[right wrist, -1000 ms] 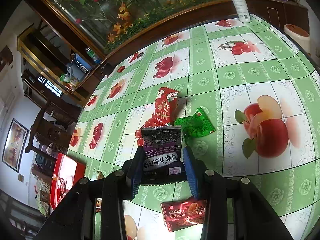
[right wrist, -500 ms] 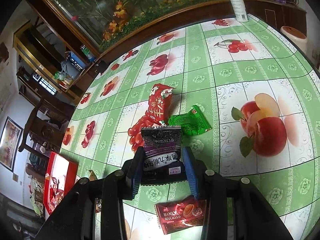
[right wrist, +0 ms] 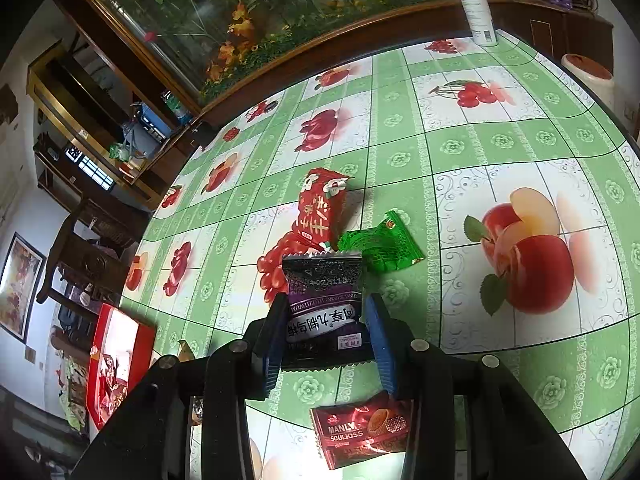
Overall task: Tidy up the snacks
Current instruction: 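Grasp the white-red patterned packet with the left tool while the right tool grasps a dark packet, then carry both packets into the gift box and open both tools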
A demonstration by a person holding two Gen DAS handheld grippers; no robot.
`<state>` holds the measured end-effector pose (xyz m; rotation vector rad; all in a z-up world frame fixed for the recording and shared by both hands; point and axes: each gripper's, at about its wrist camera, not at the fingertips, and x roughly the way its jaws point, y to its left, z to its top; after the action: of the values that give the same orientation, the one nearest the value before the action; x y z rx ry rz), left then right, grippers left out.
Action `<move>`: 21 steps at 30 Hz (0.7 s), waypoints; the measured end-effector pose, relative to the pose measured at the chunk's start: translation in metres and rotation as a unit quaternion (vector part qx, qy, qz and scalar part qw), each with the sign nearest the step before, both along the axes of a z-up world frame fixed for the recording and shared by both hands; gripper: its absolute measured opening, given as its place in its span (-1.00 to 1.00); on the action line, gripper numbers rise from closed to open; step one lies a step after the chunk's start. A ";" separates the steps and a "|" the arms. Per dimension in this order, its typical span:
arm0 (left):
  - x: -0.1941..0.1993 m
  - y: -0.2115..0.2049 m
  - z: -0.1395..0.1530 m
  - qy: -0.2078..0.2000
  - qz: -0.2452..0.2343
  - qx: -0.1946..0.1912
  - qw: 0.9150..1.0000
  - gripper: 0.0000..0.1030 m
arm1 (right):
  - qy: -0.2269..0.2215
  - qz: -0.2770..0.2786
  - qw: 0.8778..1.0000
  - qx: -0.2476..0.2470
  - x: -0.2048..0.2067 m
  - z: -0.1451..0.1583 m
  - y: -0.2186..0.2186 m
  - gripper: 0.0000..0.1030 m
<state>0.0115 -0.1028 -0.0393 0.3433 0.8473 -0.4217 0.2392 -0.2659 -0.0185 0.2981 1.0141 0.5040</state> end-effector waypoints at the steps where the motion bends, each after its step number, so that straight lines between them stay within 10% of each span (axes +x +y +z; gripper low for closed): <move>1: 0.000 0.001 0.001 -0.001 0.002 -0.003 1.000 -0.58 | -0.001 0.002 1.000 0.001 0.000 0.000 0.001 -0.22; 12: -0.006 0.035 0.029 -0.040 0.063 -0.050 0.996 -0.60 | -0.022 0.037 0.998 0.045 -0.012 0.014 0.014 -0.22; 21: -0.034 0.115 0.068 -0.096 0.189 -0.075 0.974 -0.60 | -0.055 0.149 0.981 0.113 -0.055 0.032 0.087 -0.23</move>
<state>-0.0223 0.0122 0.0291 0.0757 0.6674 -0.0930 0.1840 -0.1784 0.0140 0.3169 0.8978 0.9020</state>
